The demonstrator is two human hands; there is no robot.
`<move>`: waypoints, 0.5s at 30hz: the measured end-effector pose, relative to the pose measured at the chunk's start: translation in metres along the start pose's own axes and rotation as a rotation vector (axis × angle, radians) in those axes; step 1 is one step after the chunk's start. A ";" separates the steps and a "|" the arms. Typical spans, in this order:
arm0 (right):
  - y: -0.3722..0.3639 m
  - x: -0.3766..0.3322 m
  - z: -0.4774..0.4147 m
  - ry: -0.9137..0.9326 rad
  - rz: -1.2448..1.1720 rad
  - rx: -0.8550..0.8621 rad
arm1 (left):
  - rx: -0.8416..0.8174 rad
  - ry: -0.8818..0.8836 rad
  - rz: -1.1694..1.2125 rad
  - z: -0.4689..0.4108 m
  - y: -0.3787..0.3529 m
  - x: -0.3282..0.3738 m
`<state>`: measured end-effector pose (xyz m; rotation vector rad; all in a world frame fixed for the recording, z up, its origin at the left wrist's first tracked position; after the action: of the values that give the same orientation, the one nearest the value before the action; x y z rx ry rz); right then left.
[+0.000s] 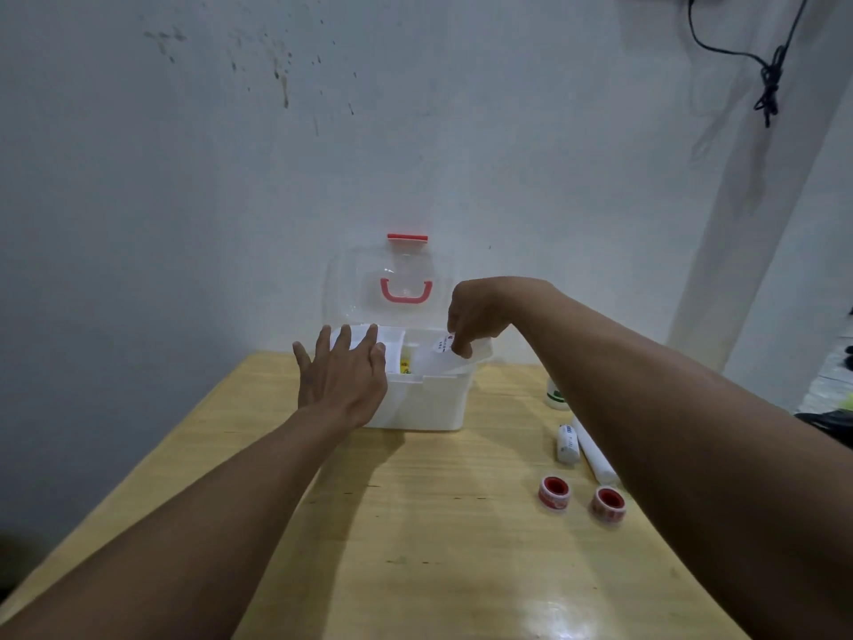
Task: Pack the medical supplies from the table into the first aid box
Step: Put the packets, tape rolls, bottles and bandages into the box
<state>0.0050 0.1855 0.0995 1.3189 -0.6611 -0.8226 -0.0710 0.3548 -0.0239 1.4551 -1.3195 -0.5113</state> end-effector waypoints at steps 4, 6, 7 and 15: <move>-0.004 -0.005 -0.009 0.029 0.046 -0.042 | 0.011 0.002 0.004 0.001 0.000 0.000; -0.008 -0.008 -0.014 0.035 0.058 -0.059 | 0.011 0.003 0.006 0.001 0.000 0.000; -0.011 -0.009 -0.016 0.038 0.055 -0.065 | 0.011 0.004 0.007 0.001 0.000 0.001; -0.019 -0.013 -0.027 0.043 -0.065 -0.127 | 0.037 0.004 0.014 0.000 -0.003 0.000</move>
<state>0.0168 0.2103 0.0771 1.2452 -0.5259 -0.8728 -0.0700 0.3546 -0.0264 1.4756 -1.3421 -0.4767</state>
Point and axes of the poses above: each hand's wrist, its own z-axis away from the middle knuckle, its own y-axis out of the back of the hand, x = y × z, the point moved 1 cm from there along -z, towards the middle knuckle, and after that the axes turned 8 degrees about y, right-handed, at the moved point
